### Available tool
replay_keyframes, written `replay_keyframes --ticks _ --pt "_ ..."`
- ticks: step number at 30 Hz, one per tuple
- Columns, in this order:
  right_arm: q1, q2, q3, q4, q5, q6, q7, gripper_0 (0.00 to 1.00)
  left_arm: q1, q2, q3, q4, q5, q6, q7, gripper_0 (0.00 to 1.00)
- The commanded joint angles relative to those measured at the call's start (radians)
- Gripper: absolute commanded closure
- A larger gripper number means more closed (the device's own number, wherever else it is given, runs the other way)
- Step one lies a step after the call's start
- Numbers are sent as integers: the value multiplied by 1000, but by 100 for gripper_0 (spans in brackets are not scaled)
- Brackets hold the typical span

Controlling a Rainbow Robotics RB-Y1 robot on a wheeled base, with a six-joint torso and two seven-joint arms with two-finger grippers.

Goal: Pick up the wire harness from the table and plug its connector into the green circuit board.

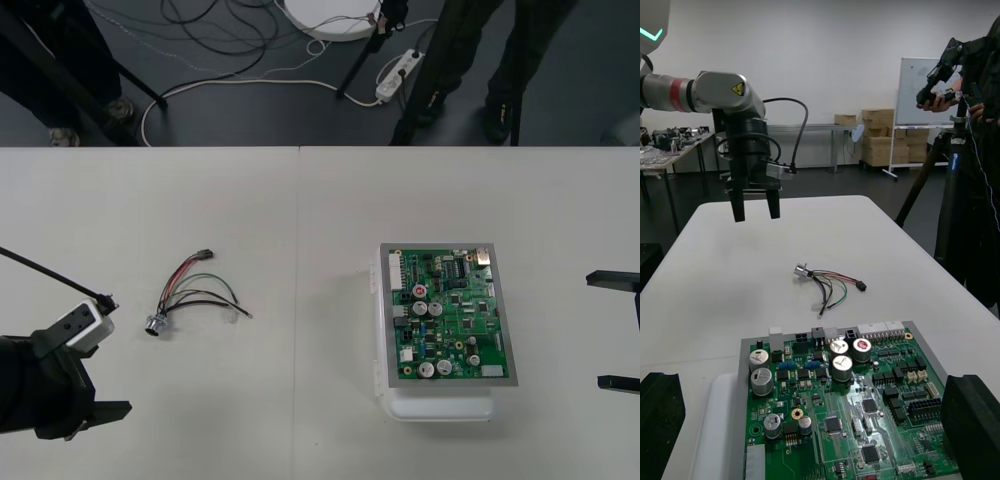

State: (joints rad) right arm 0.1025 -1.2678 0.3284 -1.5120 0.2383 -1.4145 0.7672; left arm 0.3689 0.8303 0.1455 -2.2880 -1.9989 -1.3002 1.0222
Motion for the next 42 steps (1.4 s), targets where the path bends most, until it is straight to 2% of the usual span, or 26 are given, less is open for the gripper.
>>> replay_keyframes --ticks 1,7,12,21,34,42 --pt "-70 -5 70 47 -27 -41 43 0 -91 -112 -24 -30 -89 -151 205 0" --pt "-172 -5 213 145 -70 -107 78 0 -154 -206 -35 -30 -219 -271 263 0" --pt "-227 -5 310 196 -120 -123 185 0 -208 -278 -49 -28 -328 -271 265 0" --pt "-241 5 328 197 -132 -123 207 0 -263 -356 -87 -13 -489 -271 268 0" --pt "-241 5 362 196 -117 -149 196 0 -327 -425 -164 104 -698 -271 266 0" --pt "-273 4 445 217 -109 -156 233 0 -375 -435 -162 211 -698 -271 266 0"
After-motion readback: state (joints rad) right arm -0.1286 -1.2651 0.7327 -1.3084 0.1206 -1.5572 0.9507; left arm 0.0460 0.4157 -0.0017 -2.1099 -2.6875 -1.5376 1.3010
